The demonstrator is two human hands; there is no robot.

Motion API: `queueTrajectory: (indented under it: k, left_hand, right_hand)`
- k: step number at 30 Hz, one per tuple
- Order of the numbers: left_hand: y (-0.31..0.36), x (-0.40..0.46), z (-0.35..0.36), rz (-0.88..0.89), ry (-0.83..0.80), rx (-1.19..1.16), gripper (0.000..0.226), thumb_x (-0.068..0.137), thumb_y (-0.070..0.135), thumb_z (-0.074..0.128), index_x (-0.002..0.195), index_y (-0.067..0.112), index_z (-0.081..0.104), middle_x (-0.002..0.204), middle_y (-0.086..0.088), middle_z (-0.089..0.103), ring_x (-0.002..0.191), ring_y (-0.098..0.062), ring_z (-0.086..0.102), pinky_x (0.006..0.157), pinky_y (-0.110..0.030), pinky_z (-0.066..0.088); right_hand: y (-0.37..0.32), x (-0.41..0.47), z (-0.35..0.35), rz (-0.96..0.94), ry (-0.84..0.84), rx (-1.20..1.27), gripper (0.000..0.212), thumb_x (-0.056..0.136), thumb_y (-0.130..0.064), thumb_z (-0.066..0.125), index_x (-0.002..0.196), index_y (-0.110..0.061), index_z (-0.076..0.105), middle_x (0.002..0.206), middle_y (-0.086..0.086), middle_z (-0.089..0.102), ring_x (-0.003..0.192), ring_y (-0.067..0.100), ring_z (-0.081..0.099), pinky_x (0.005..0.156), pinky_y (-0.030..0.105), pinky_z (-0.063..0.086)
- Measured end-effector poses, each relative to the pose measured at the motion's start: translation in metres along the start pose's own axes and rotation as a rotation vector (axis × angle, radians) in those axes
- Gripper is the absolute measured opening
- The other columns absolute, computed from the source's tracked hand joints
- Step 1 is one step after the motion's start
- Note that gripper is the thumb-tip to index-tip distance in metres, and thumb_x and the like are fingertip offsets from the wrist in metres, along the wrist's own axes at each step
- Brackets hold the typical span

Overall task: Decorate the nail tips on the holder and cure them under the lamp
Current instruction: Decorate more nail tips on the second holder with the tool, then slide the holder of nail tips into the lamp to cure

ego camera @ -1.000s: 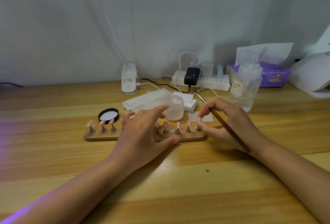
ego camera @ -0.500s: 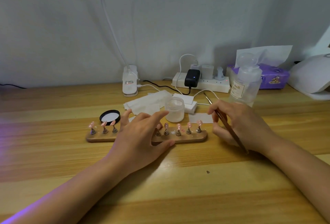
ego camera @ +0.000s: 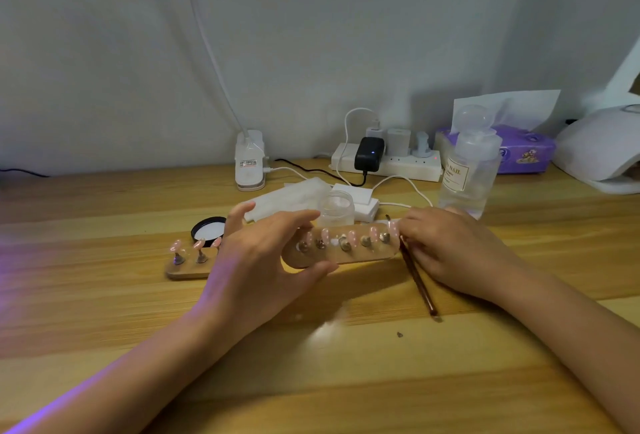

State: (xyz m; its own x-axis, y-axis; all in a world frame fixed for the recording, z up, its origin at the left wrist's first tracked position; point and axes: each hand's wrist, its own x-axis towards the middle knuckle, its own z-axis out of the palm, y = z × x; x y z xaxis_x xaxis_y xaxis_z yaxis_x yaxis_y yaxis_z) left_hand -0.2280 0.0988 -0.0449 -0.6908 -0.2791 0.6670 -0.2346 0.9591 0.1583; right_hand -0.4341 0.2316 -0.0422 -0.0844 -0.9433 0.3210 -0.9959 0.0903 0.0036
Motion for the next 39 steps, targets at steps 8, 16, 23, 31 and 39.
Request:
queueTrajectory:
  k: [8,16,23,31,39]
  left_hand:
    - [0.003,0.005,-0.009,0.035,0.068,-0.091,0.056,0.067,0.056,0.061,0.102,0.013,0.066,0.09,0.015,0.062,0.085,0.004,0.051,0.096,-0.031,0.029]
    - [0.019,0.014,-0.014,0.076,0.036,-0.188,0.06,0.065,0.053,0.06,0.115,0.019,0.056,0.096,0.015,0.061,0.088,0.0,0.053,0.087,-0.025,0.042]
    - [0.034,0.026,-0.01,-0.448,-0.318,-1.14,0.069,0.051,0.066,0.074,0.115,0.044,0.06,0.111,0.01,0.066,0.104,-0.008,0.062,0.077,-0.011,0.049]
    - [0.078,0.046,0.027,-0.775,-0.573,-1.689,0.028,0.068,0.032,0.079,0.088,0.014,0.075,0.101,-0.015,0.07,0.095,-0.025,0.067,0.071,-0.028,0.055]
    - [0.133,0.091,0.049,-0.881,-0.877,-1.603,0.006,0.06,0.006,0.068,0.06,0.011,0.072,0.092,-0.021,0.07,0.085,-0.028,0.07,0.067,-0.032,0.058]
  right_hand:
    - [-0.003,0.011,-0.024,0.467,-0.077,0.956,0.023,0.093,-0.03,0.045,0.081,-0.027,0.064,0.058,-0.011,0.061,0.048,-0.004,0.05,0.045,0.01,0.04]
    - [0.008,-0.001,-0.05,0.428,-0.41,1.309,0.041,0.067,-0.031,0.062,0.102,-0.01,0.062,0.071,0.002,0.069,0.059,0.008,0.061,0.055,0.016,0.049]
    - [0.031,-0.02,-0.08,0.412,-0.332,1.219,0.035,0.072,-0.029,0.06,0.096,-0.004,0.067,0.067,0.001,0.066,0.056,0.009,0.06,0.054,0.016,0.049]
    - [0.071,-0.064,-0.096,0.587,-0.257,1.217,0.023,0.073,-0.028,0.06,0.08,-0.01,0.073,0.063,0.004,0.062,0.052,0.01,0.056,0.052,0.017,0.048]
    - [0.119,-0.1,-0.113,0.751,-0.244,1.17,0.032,0.058,-0.038,0.066,0.077,-0.014,0.076,0.054,-0.003,0.056,0.046,0.005,0.05,0.05,0.016,0.048]
